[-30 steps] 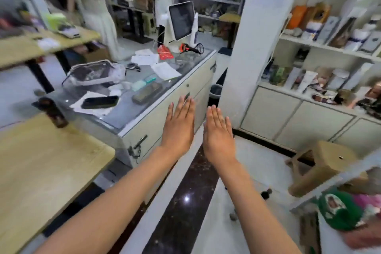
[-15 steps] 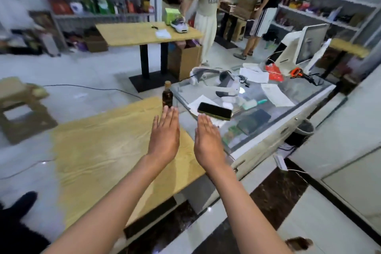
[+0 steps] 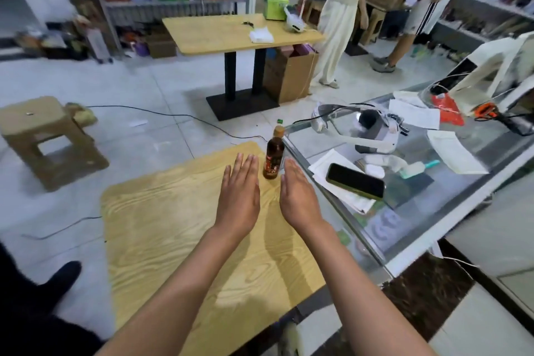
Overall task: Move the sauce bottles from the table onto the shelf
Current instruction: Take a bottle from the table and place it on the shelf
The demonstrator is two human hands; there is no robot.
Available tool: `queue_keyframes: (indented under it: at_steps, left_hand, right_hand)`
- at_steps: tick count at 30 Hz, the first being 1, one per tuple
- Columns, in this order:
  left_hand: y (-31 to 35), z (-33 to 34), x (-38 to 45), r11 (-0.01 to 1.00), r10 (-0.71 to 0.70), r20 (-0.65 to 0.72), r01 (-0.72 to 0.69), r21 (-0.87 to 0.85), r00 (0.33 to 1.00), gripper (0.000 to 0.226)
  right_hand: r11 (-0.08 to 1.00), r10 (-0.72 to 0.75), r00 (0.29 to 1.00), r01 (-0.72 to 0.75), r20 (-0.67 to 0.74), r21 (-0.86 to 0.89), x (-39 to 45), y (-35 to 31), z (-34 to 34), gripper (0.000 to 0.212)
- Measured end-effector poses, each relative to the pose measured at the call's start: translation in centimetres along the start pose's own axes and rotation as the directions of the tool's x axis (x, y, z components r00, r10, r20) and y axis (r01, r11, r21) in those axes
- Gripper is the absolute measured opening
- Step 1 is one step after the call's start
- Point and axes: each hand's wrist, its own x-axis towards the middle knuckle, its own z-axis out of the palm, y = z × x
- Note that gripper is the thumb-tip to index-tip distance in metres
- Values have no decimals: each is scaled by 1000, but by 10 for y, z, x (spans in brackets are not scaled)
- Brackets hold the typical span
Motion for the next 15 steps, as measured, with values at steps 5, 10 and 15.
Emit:
queue_keyframes:
  at_steps: [5,10,15]
  left_hand:
    - [0,29,44,999,-50,18,50,14,999,53]
    - [3,57,87,984,-180,64,179,16,982,52]
    - [-6,86,124,967,-254,66,251,45,965,52]
  right_hand:
    - [983,66,997,-72,44,166,68,25,13,50]
    - [939,92,996,-94,22,330,137,53,32,42]
    - [897,176,973,-221,148,382,201,76,60,52]
